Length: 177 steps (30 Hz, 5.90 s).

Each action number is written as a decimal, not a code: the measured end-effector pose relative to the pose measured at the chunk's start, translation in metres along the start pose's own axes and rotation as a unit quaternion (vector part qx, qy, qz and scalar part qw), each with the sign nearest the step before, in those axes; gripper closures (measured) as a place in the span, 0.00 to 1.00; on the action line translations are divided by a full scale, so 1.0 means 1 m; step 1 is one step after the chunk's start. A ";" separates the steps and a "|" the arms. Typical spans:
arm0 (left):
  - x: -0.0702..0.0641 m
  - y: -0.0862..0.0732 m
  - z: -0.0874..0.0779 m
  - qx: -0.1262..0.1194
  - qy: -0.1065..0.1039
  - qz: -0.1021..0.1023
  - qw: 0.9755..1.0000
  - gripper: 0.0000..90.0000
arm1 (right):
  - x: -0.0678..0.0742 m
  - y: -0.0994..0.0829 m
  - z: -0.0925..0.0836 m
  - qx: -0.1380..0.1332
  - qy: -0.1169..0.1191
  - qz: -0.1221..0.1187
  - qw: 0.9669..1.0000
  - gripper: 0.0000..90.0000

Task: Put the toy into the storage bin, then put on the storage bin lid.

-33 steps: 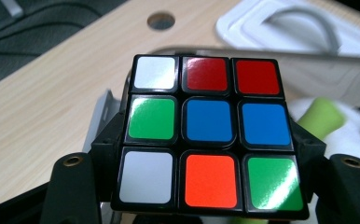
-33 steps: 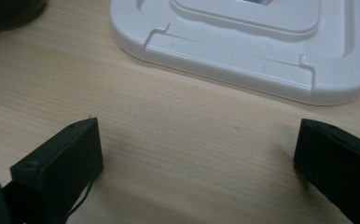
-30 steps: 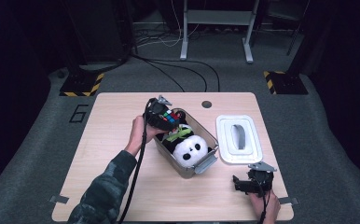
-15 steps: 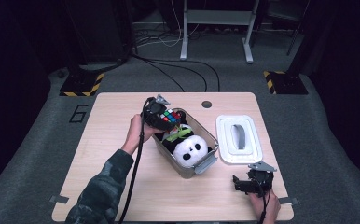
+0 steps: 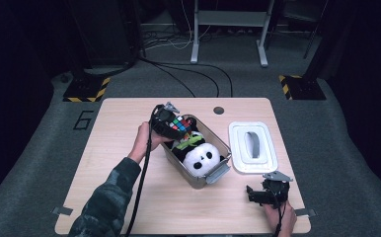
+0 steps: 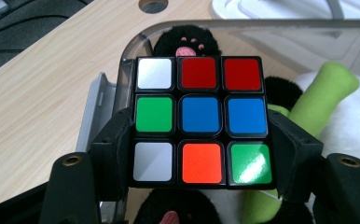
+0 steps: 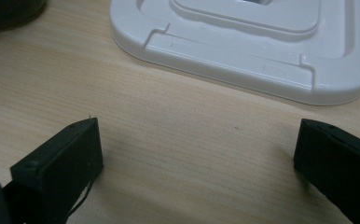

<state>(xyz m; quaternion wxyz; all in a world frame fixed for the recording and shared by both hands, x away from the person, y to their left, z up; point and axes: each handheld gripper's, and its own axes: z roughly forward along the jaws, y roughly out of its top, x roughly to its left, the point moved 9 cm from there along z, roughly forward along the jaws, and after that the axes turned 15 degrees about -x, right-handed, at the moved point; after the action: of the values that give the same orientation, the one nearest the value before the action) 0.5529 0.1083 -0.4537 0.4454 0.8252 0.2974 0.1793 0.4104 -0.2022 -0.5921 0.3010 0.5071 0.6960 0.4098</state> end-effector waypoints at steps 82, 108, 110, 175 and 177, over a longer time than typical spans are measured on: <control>0.037 -0.258 -0.143 -0.037 0.178 -0.127 0.975 0.07 | 0.000 0.001 0.001 0.001 0.005 0.000 1.000 0.00; 0.037 -0.257 -0.143 -0.042 0.182 -0.124 0.975 0.10 | -0.010 0.025 0.002 0.027 0.018 0.010 0.999 0.06; 0.037 -0.257 -0.143 -0.042 0.182 -0.123 0.975 0.10 | -0.011 0.031 0.003 0.022 0.019 0.007 1.000 0.06; 0.038 -0.255 -0.142 -0.039 0.178 -0.122 0.976 0.12 | -0.053 0.116 0.105 0.025 -0.041 0.033 0.998 0.74; 0.038 -0.255 -0.142 -0.039 0.178 -0.122 0.976 0.12 | -0.051 0.122 0.102 0.020 -0.038 0.028 0.999 0.74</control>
<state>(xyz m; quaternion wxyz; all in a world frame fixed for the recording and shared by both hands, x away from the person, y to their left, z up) 0.4176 0.3310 -0.5911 0.4356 0.7195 0.4631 0.2795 0.5669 -0.2056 -0.5343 0.3057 0.5475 0.6776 0.3842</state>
